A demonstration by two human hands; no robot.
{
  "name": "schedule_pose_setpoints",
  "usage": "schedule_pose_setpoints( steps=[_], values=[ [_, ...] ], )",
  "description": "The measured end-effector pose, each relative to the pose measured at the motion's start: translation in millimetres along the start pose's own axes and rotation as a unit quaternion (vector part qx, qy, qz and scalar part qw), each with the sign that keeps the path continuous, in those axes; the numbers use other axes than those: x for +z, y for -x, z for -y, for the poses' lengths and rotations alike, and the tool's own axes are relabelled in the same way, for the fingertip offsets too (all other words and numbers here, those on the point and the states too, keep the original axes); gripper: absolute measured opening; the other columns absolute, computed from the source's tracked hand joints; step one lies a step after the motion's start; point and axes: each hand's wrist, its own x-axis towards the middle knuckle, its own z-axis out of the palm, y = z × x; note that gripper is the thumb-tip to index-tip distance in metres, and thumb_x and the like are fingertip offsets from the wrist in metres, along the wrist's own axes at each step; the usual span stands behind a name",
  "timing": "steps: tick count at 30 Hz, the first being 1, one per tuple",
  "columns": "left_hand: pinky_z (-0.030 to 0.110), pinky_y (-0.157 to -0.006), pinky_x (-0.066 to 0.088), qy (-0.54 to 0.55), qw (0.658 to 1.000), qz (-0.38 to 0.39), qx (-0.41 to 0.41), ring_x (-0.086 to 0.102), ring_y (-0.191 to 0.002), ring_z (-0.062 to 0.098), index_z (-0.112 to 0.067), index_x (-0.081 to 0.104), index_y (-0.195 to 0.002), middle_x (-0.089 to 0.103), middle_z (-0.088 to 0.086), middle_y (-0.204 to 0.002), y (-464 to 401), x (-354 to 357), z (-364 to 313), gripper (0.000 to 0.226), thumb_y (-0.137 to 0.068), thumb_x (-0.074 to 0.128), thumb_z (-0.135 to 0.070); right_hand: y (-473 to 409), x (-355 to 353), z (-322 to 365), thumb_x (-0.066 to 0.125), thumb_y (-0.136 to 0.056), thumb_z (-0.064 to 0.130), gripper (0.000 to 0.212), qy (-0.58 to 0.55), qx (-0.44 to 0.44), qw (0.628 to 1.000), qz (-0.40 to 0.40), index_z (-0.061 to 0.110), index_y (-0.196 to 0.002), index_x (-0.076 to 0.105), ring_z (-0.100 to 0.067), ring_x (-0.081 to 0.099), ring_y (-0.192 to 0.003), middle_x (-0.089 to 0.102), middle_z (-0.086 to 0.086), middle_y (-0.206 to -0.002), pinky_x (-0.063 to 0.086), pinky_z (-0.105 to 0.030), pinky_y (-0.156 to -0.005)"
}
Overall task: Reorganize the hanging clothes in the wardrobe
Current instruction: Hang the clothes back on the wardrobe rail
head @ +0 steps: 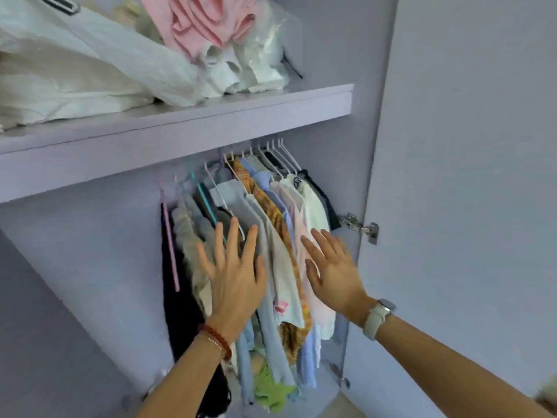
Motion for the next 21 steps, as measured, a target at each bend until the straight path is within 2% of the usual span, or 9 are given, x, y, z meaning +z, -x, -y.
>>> schedule_pose_setpoints(
  steps=[2,5,8,11,13,18,21],
  values=[
    [0.063,-0.104,0.015,0.027,0.998,0.042,0.046,0.03,-0.135,0.036,-0.018,0.051,-0.132,0.037,0.014,-0.145,9,23,-52,0.05,-0.082,0.049,-0.025,43,-28,-45,0.056,-0.084,0.012,0.04,0.04,0.051,0.998,0.017,0.005,-0.123,0.056,-0.041,0.049,-0.119,0.055,-0.021,-0.127,0.035,-0.061,-0.098],
    [0.061,-0.104,0.022,0.095,0.981,0.113,0.125,0.032,-0.134,0.036,-0.015,0.053,-0.129,0.039,0.015,-0.143,36,56,-146,0.046,-0.085,0.049,-0.025,129,-81,-115,0.047,-0.092,0.018,0.042,0.09,0.154,0.983,0.033,0.01,-0.134,0.045,-0.033,0.032,-0.134,0.042,-0.015,-0.14,0.018,-0.051,-0.111],
    [0.061,-0.1,0.029,0.148,0.953,0.169,0.203,0.04,-0.129,0.038,-0.01,0.057,-0.125,0.046,0.017,-0.138,72,81,-247,0.043,-0.083,0.063,-0.017,223,-141,-171,0.037,-0.096,0.026,0.045,0.137,0.258,0.955,0.053,0.017,-0.14,0.035,-0.024,0.019,-0.14,0.03,-0.007,-0.149,0.008,-0.041,-0.115],
    [0.061,-0.092,0.038,0.211,0.917,0.192,0.277,0.051,-0.118,0.039,-0.005,0.063,-0.114,0.055,0.021,-0.126,109,89,-349,0.043,-0.072,0.074,-0.008,313,-200,-215,0.036,-0.096,0.026,0.046,0.169,0.365,0.915,0.041,0.018,-0.141,0.032,-0.02,0.018,-0.141,0.027,-0.003,-0.15,0.011,-0.037,-0.115],
    [0.057,-0.093,0.039,0.252,0.887,0.205,0.328,0.053,-0.118,0.036,-0.005,0.063,-0.114,0.056,0.019,-0.126,129,86,-412,0.041,-0.075,0.072,-0.009,366,-235,-235,0.034,-0.096,0.027,0.046,0.188,0.434,0.881,0.03,0.019,-0.141,0.031,-0.018,0.017,-0.14,0.027,-0.001,-0.15,0.012,-0.035,-0.114],
    [0.055,-0.096,0.041,0.328,0.813,0.234,0.421,0.049,-0.122,0.035,-0.005,0.059,-0.121,0.053,0.018,-0.129,172,86,-538,0.041,-0.081,0.065,-0.011,458,-305,-263,0.039,-0.095,0.023,0.043,0.216,0.543,0.811,-0.021,0.012,-0.137,0.038,-0.021,0.027,-0.136,0.037,-0.007,-0.145,0.022,-0.036,-0.111],
    [0.049,-0.106,0.03,0.315,0.78,0.272,0.467,0.035,-0.134,0.027,-0.011,0.048,-0.133,0.041,0.012,-0.142,197,101,-593,0.043,-0.091,0.052,-0.02,500,-335,-277,0.041,-0.094,0.019,0.041,0.213,0.595,0.773,-0.049,0.007,-0.134,0.042,-0.025,0.033,-0.132,0.041,-0.011,-0.141,0.028,-0.036,-0.109]
  ],
)
